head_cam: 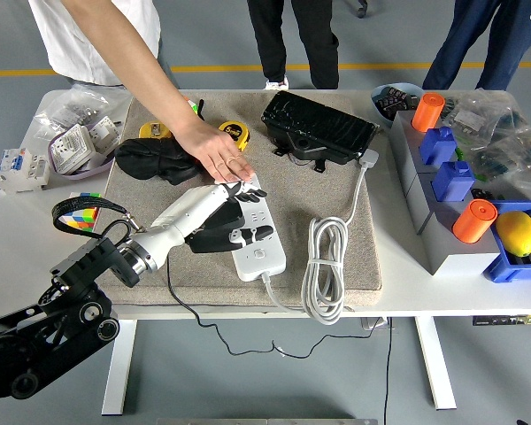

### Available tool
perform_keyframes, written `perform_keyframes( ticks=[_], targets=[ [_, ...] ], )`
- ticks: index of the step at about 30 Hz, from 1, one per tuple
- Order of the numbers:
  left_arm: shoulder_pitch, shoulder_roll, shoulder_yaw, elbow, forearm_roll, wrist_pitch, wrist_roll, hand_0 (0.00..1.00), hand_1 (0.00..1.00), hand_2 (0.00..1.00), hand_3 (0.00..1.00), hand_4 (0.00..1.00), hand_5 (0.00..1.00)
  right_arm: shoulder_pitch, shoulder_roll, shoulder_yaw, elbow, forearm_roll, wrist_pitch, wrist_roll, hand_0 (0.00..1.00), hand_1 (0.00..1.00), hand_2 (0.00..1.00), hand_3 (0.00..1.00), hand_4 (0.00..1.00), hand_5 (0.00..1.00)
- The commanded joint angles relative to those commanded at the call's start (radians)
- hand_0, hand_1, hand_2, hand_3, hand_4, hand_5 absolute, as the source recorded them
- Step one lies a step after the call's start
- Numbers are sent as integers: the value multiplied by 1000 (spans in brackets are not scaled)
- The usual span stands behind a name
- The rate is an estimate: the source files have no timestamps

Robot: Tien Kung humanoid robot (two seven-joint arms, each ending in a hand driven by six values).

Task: Put the plug near the board,insert it into the board,press the button,pull the plug out

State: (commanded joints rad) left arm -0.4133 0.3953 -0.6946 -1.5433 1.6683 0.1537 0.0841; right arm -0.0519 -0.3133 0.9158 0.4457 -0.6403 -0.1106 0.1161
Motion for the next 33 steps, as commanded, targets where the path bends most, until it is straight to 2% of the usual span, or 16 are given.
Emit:
perform_keyframes(
  ticks=[3,4,9,10,15,16,19,26,33],
  targets=[
    [-7,13,-6,-64,-34,-85,99,296,490,522,803,895,509,0,-2,-4,0,0,0,0,605,622,592,544,902,373],
    [-10,15,-8,-77,-44,-108,124,156,266,360,849,752,112,0,-3,-5,0,0,0,0,605,622,592,544,901,373],
    [-35,25,4,-129,-99,-213,232,156,266,360,849,752,112,-1,-5,-4,0,0,0,0,605,622,592,544,901,373],
    [-43,25,8,-135,-109,-235,256,71,132,224,877,813,2,-2,-6,-4,0,0,0,0,604,622,593,544,901,373],
    [-71,17,28,-142,-136,-315,352,71,132,224,877,813,2,-6,-7,-3,-1,0,0,0,604,622,593,544,901,373],
    [-76,14,34,-139,-141,-327,368,49,105,184,915,799,2,-6,-7,-2,0,0,0,0,603,622,592,545,902,372],
    [-91,4,53,-128,-151,-355,408,49,105,184,915,799,2,-8,-6,0,0,0,0,1,603,622,592,545,902,372],
    [-115,-25,80,-83,-108,-361,440,54,107,182,930,801,2,-9,-3,8,0,1,0,1,605,622,592,545,901,372],
    [-129,-43,91,-46,-111,-374,454,55,112,183,947,799,2,-9,-1,15,0,1,0,1,605,622,592,544,901,372]
  ],
)
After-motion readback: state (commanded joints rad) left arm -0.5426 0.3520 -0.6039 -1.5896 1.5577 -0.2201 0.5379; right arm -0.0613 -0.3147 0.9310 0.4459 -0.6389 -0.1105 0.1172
